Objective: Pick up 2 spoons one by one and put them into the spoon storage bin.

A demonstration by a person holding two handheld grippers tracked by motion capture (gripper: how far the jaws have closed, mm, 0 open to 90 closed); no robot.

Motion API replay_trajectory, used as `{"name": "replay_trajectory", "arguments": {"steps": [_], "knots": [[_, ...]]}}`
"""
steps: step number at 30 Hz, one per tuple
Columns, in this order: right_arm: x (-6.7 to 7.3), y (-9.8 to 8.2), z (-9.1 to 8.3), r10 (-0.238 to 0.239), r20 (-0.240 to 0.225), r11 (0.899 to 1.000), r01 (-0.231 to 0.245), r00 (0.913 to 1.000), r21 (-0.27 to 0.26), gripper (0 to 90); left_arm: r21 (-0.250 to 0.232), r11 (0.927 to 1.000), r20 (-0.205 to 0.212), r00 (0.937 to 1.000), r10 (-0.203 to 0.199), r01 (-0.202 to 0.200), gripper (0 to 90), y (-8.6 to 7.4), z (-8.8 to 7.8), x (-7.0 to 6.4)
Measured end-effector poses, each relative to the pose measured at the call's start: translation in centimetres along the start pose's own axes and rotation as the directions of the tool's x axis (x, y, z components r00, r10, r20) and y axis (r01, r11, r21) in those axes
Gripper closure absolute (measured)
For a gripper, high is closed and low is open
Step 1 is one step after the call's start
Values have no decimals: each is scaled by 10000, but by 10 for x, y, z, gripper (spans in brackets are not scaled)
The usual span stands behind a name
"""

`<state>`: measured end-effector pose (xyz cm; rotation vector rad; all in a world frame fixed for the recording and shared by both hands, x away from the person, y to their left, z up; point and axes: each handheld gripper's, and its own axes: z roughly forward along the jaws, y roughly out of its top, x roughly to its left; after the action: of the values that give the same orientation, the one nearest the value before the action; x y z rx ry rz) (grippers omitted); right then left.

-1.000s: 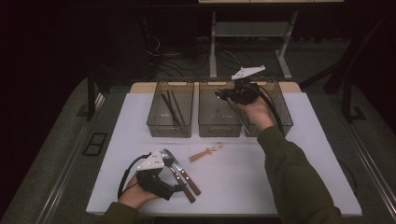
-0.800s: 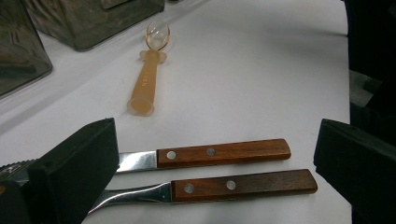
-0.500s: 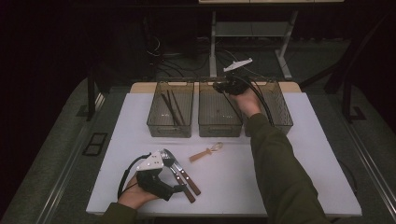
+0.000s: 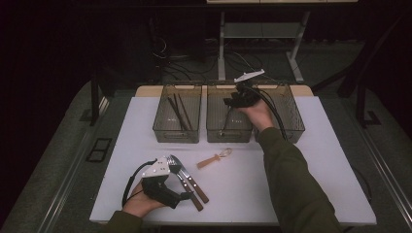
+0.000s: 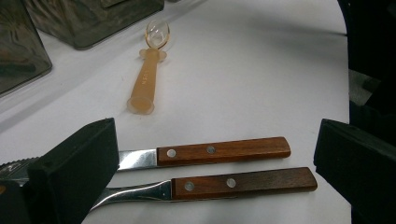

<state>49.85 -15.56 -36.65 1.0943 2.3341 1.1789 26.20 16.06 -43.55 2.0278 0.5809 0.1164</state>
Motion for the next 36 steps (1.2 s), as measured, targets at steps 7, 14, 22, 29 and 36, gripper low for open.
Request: {"name": "replay_trajectory", "arguments": {"steps": [7, 14, 22, 29, 36], "knots": [[8, -31, -30, 193, -402, 9995, -202, 9990, -228, 357, 109, 9999, -86, 9999, 93, -92, 0, 0, 0, 0], [15, -54, -60, 284, -405, 9993, -294, 9988, -235, 290, 85, 10000, -216, 9998, -47, 49, 0, -1, -2, 1], [28, -88, -88, 205, -419, 9991, -220, 9989, -359, 213, 35, 10000, -355, 9994, -28, 29, 0, -1, -3, 2], [37, -127, -106, 357, -363, 9977, -377, 9987, -557, 178, 92, 10000, -403, 9992, -26, 30, 0, -1, -2, 2], [41, -164, -124, 406, -146, 9965, -415, 9991, -725, 146, 57, 10000, -539, 9985, -78, 81, 0, -1, -2, 3]]}}
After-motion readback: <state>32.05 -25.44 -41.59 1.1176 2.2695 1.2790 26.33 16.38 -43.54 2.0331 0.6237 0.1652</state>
